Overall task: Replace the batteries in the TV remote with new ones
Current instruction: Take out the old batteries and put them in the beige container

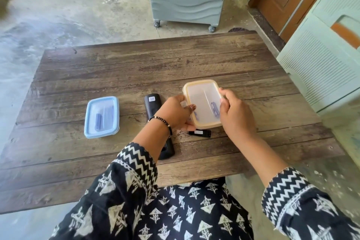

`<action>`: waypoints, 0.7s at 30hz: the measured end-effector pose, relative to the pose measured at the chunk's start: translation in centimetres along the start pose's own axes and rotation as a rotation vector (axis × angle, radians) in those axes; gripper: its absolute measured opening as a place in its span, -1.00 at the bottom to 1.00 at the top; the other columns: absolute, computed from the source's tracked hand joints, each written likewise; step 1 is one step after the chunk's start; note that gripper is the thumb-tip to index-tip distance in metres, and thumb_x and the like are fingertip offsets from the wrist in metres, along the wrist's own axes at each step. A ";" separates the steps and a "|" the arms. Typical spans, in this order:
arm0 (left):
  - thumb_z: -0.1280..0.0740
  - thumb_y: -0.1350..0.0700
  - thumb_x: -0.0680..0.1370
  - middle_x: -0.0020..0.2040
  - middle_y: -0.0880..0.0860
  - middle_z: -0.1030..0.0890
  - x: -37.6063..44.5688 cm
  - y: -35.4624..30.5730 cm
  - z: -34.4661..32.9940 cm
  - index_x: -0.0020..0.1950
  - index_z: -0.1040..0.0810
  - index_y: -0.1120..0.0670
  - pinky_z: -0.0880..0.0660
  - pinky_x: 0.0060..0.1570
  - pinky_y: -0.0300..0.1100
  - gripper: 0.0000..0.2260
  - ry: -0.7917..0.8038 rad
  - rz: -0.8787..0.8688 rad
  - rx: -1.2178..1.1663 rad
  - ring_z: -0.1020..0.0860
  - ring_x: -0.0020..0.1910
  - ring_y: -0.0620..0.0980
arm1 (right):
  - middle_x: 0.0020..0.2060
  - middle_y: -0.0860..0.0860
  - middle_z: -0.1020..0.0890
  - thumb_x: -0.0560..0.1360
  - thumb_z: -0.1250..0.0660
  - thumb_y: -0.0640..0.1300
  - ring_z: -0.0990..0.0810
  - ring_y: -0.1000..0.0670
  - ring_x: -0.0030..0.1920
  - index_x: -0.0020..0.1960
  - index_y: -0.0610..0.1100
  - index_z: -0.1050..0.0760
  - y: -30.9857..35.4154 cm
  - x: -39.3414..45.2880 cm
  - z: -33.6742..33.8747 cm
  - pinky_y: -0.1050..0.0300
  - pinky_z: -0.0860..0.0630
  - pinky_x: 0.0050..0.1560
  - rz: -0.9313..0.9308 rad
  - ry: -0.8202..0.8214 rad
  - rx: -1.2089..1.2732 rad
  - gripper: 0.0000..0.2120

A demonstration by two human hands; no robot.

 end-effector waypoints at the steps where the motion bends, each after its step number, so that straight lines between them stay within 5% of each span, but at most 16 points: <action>1: -0.22 0.18 0.57 -0.19 0.13 -0.60 -0.1 -0.2 0.0 0.36 -0.32 0.14 -0.62 -0.39 -0.07 -0.65 0.001 0.013 0.012 -0.61 -0.35 0.04 | -0.09 -0.15 -0.66 0.57 -0.11 -0.20 -0.60 -0.17 -0.17 0.27 -0.10 -0.42 0.1 0.0 0.1 0.08 -0.48 -0.25 -0.007 0.006 -0.003 -0.70; 3: -0.23 0.19 0.57 -0.17 0.16 -0.61 -0.2 -0.6 -0.1 0.25 -0.39 0.17 -0.61 -0.46 -0.08 -0.75 -0.035 0.007 0.065 -0.63 -0.38 0.03 | -0.13 -0.15 -0.66 0.58 -0.11 -0.19 -0.59 -0.15 -0.22 0.26 -0.10 -0.41 0.2 0.0 0.2 0.08 -0.49 -0.29 -0.014 0.028 -0.016 -0.72; 7: -0.25 0.22 0.51 -0.20 0.16 -0.63 -0.5 -1.0 -0.7 0.04 -0.52 0.24 -0.61 -0.22 -0.02 -0.84 -0.198 -0.119 0.189 -0.63 -0.26 0.12 | -0.23 -0.09 -0.61 0.58 -0.11 -0.17 -0.49 -0.04 -0.37 0.24 -0.10 -0.37 -0.1 -0.1 0.5 0.19 -0.28 -0.47 -0.028 0.054 0.001 -0.75; 10: -0.17 0.18 0.53 -0.19 0.08 -0.57 -0.8 -1.6 -1.6 0.23 -0.42 0.19 -0.52 -0.31 -0.14 -0.72 -0.291 -0.198 0.111 -0.52 -0.32 0.00 | -0.35 0.00 -0.55 0.59 -0.12 -0.10 -0.44 0.07 -0.45 0.09 -0.13 -0.46 0.3 -0.2 1.4 0.17 -0.32 -0.50 -0.111 -0.024 0.126 -0.80; 15: -0.09 0.17 0.56 -0.08 0.12 -0.55 -1.5 -1.9 -3.6 0.26 -0.35 0.18 -0.32 -0.48 -0.21 -0.72 -0.374 -0.276 0.037 -0.44 -0.37 -0.07 | -0.35 -0.12 -0.63 0.53 -0.11 0.23 -0.61 -0.13 -0.43 -0.21 -0.15 -0.50 1.4 0.1 2.2 -0.02 -0.60 -0.39 -0.615 0.084 0.616 -0.52; 17: -0.11 0.08 0.58 -0.05 0.11 -0.55 -1.4 -1.9 -3.5 0.22 -0.38 0.20 -0.31 -0.44 -0.22 -0.71 -0.398 -0.229 -0.074 -0.45 -0.33 -0.09 | -0.33 -0.15 -0.64 0.51 -0.15 0.25 -0.60 -0.15 -0.46 -0.23 -0.18 -0.50 1.6 -0.2 2.3 -0.04 -0.59 -0.40 -0.635 0.112 0.663 -0.50; 21: 0.02 -0.30 0.53 -0.12 0.11 -0.52 -0.2 -2.6 -2.6 0.19 -0.44 0.27 -0.41 -0.25 -0.15 -0.34 -0.346 -0.073 -0.181 -0.50 -0.20 0.06 | -0.30 -0.14 -0.65 0.50 -0.17 0.23 -0.63 -0.13 -0.41 -0.19 -0.22 -0.55 1.5 -1.0 2.3 0.01 -0.59 -0.45 -0.506 0.148 0.546 -0.49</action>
Point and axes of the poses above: each hand's wrist, its own x-axis towards the middle knuckle, its own z-axis out of the back of the hand, y = z × x, the point moved 1 cm from there along x, towards the middle knuckle
